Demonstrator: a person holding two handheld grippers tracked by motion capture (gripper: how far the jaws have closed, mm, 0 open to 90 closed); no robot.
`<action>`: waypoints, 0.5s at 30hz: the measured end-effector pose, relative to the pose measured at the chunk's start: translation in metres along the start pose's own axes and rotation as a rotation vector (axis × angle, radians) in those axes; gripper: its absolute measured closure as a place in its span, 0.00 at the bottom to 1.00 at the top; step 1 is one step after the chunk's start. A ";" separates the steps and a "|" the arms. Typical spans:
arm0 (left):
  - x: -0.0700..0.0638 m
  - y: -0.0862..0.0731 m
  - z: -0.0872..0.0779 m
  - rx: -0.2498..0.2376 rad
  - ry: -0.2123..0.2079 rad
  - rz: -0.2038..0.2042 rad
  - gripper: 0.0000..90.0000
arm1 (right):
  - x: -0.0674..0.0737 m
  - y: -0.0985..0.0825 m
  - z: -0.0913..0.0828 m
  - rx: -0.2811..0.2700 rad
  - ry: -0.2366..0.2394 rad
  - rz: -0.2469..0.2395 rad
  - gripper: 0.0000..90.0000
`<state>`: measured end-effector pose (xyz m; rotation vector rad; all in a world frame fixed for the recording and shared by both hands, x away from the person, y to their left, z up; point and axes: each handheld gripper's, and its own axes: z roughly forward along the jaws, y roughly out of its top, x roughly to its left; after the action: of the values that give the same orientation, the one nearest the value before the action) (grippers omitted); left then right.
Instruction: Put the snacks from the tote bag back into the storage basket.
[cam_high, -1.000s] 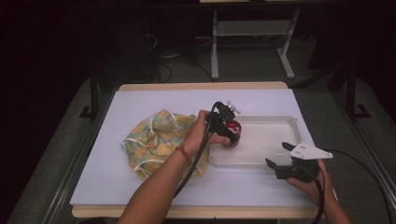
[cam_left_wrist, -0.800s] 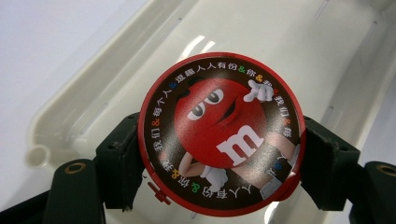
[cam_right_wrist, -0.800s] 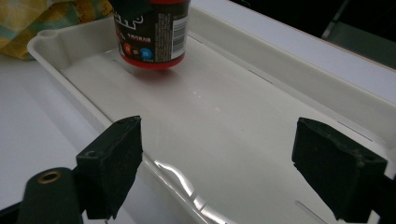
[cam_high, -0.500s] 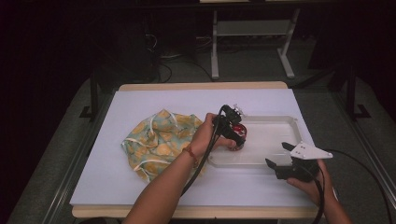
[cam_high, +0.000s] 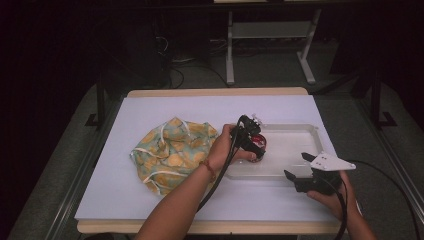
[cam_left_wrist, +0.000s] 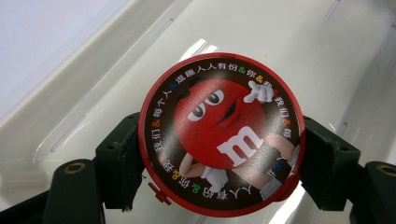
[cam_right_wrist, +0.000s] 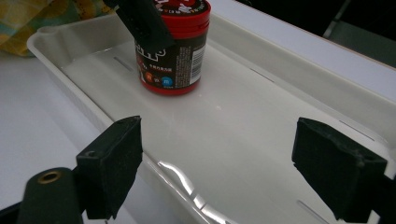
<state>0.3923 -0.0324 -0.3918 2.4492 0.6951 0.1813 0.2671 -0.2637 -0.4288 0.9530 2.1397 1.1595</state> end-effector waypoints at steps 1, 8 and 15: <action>-0.001 0.000 0.001 0.008 -0.002 0.005 0.28 | 0.000 0.000 0.000 -0.001 -0.001 0.002 0.17; -0.002 -0.002 0.003 -0.024 0.000 -0.007 0.28 | 0.001 0.000 0.001 0.004 0.002 0.001 0.17; -0.003 -0.003 0.003 -0.034 -0.006 -0.008 0.27 | 0.001 0.000 0.001 0.006 0.004 -0.001 0.17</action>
<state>0.3896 -0.0332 -0.3962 2.4129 0.6934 0.1816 0.2676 -0.2627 -0.4298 0.9531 2.1478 1.1561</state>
